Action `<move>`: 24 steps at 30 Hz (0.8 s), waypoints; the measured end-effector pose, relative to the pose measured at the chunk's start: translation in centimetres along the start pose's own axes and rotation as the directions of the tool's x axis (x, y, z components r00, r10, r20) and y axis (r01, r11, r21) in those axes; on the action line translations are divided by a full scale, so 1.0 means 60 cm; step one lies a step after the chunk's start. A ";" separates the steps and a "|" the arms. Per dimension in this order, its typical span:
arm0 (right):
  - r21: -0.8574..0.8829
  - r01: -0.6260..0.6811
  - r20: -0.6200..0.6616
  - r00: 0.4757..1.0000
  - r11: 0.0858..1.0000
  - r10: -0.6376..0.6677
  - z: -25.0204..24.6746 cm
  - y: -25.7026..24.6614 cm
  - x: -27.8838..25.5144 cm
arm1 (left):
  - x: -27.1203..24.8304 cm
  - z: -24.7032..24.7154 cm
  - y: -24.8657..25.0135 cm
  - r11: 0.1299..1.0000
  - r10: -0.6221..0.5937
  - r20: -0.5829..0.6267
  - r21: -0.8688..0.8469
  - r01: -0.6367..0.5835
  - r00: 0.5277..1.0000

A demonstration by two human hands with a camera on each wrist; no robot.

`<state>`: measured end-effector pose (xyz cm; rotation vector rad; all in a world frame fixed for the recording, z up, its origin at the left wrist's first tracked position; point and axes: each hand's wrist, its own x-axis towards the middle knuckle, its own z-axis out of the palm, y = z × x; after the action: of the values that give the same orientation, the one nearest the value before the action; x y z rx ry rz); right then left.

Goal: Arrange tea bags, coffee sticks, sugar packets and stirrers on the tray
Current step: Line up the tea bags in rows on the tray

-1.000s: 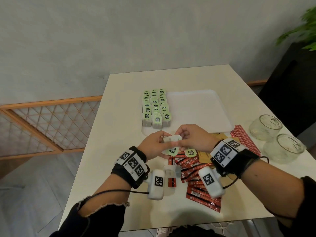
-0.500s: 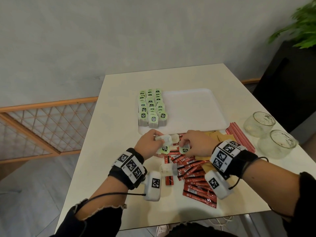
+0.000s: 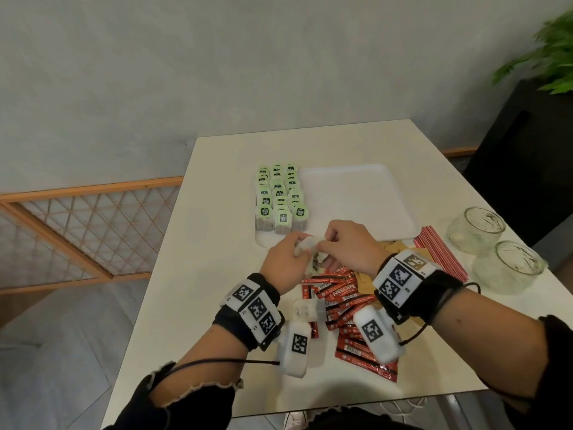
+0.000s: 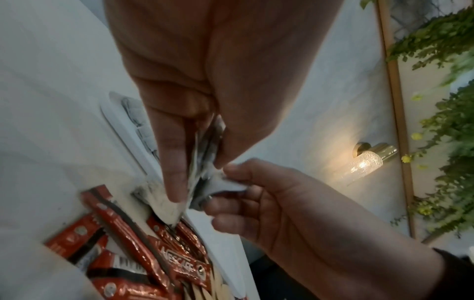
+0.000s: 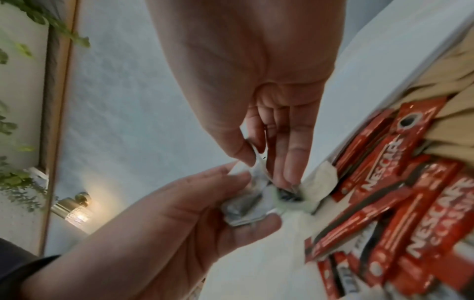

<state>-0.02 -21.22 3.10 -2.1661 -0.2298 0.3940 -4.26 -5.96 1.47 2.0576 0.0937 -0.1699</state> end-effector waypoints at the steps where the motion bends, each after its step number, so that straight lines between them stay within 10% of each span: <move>1: 0.013 0.005 0.007 1.000 1.000 -0.005 0.006 -0.006 -0.001 | -0.002 0.001 0.001 1.000 0.001 0.017 -0.011 -0.001 1.000; 8: 0.139 -0.040 0.184 0.983 0.990 0.014 0.036 -0.019 -0.001 | -0.013 -0.015 -0.024 0.979 -0.094 0.092 -0.172 0.109 0.991; 18: -0.461 0.158 0.426 0.902 0.873 0.062 0.047 0.013 -0.020 | -0.004 -0.045 -0.076 0.960 -0.235 0.036 -0.149 0.237 0.971; 24: -0.496 0.206 0.461 0.886 0.843 0.055 0.055 0.024 -0.018 | -0.002 -0.048 -0.082 0.953 -0.248 0.041 -0.172 0.251 0.968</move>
<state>-2.20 -19.93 0.35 -2.5645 -0.7756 0.8881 -4.81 -1.11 -1.45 1.8623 0.3470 -0.3259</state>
